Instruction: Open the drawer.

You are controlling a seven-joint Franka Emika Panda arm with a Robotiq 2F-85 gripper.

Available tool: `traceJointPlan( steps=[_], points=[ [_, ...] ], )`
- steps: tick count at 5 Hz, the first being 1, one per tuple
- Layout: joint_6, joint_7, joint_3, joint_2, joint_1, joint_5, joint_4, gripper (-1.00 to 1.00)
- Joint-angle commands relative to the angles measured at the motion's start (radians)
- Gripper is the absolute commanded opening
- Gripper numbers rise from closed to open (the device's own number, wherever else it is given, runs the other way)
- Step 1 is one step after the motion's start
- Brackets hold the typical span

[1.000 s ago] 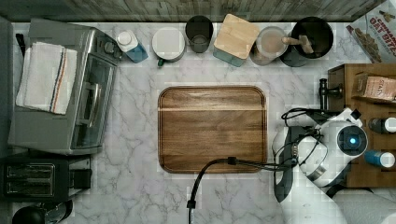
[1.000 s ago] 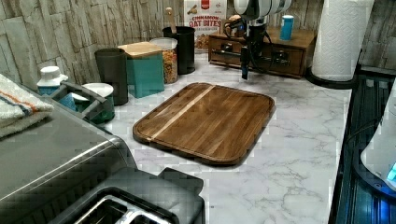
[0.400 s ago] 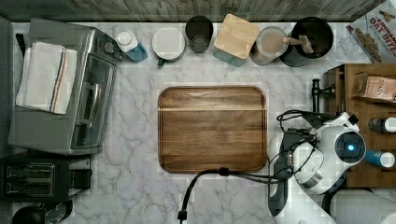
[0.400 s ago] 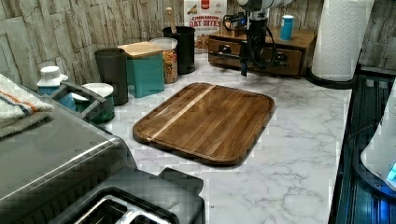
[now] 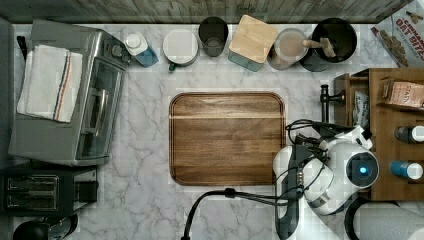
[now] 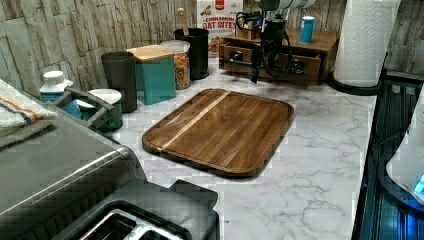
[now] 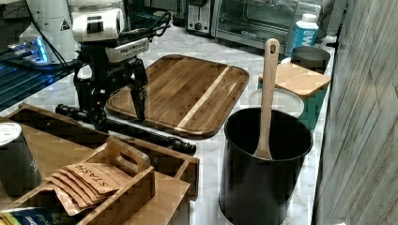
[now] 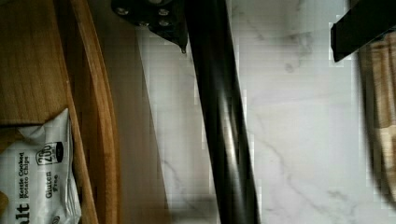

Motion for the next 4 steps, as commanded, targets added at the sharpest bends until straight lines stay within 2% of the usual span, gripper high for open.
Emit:
traceJointPlan(
  steps=[1,2,3,4],
  points=[
    [-0.008,0.135,0.216,-0.132,0.205,0.019,-0.137,1.00],
    [0.079,0.183,0.269,-0.130,0.241,-0.004,-0.172,1.00],
    [0.024,0.276,0.329,-0.132,0.235,-0.035,-0.149,1.00],
    [0.023,0.367,0.316,-0.163,0.280,-0.025,-0.166,1.00]
  ],
)
